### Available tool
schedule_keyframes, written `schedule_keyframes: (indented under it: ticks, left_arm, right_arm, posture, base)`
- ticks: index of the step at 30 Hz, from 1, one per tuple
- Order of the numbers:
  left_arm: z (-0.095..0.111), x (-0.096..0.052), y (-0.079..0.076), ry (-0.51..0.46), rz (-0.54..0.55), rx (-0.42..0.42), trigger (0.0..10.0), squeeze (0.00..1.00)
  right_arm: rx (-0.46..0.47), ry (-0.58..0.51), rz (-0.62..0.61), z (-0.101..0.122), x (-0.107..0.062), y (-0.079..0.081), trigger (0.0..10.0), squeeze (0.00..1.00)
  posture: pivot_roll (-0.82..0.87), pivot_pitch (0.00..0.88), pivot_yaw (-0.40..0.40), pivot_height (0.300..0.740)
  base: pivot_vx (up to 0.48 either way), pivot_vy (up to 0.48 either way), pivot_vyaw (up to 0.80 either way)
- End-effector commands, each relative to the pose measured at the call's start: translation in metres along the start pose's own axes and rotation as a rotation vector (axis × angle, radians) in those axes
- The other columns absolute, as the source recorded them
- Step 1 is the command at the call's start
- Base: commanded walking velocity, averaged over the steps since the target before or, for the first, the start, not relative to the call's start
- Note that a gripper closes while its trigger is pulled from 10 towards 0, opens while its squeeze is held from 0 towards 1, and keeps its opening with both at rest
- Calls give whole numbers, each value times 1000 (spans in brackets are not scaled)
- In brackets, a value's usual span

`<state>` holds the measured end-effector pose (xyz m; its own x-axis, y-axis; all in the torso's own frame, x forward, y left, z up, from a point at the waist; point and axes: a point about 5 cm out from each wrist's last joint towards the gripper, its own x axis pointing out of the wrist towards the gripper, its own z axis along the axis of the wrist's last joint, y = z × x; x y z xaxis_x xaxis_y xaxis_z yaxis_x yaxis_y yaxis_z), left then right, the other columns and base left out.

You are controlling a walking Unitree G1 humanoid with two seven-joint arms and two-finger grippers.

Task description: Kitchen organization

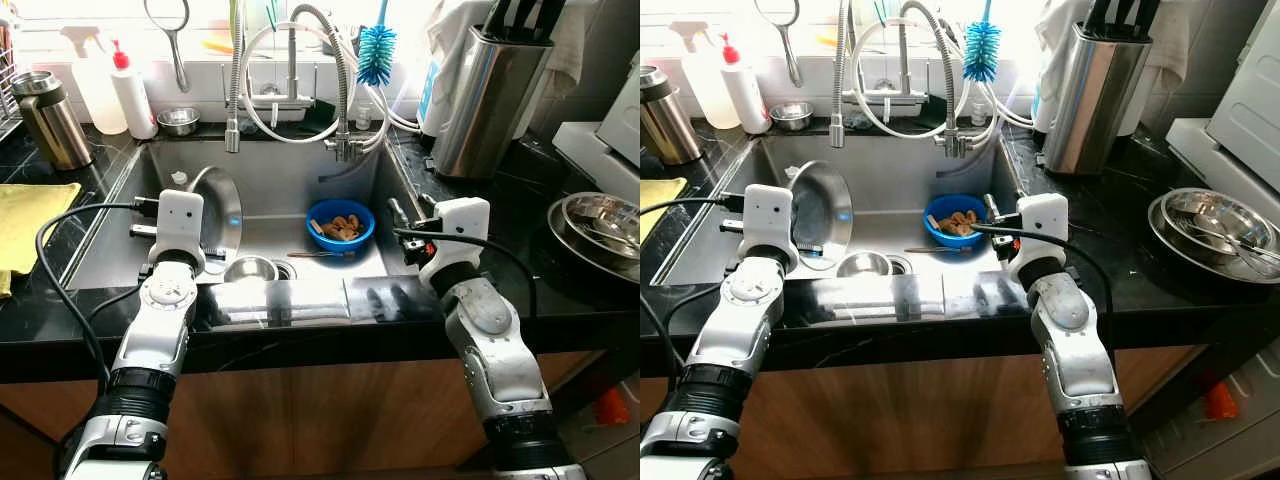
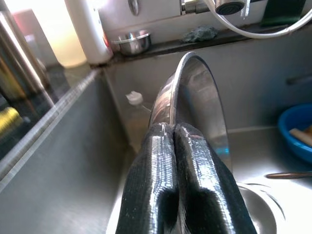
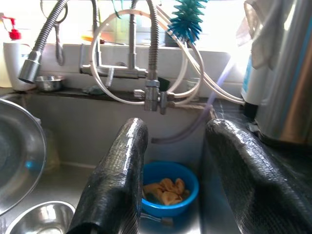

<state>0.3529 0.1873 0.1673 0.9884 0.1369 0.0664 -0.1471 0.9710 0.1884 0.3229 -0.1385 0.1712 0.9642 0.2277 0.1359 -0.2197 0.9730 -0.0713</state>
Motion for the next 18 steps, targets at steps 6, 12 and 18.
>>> schedule_keyframes:
  ticks: [6,12,18]
  left_arm:
    - [0,2,0,8,-13,-78,10000,0]
    - [-1,3,2,23,2,-121,10000,0]
    - [0,3,0,23,-15,-112,10000,0]
  right_arm:
    - [10,-26,-78,6,-4,-13,10000,0]
    - [16,-31,-82,7,-6,-14,10000,0]
    - [20,-28,-75,7,-6,-11,10000,0]
  posture:
    - [-7,16,-25,740]
    - [-11,24,-24,740]
    - [-9,29,-22,740]
  base:
    - [0,0,0]
    - [0,0,0]
    - [0,0,0]
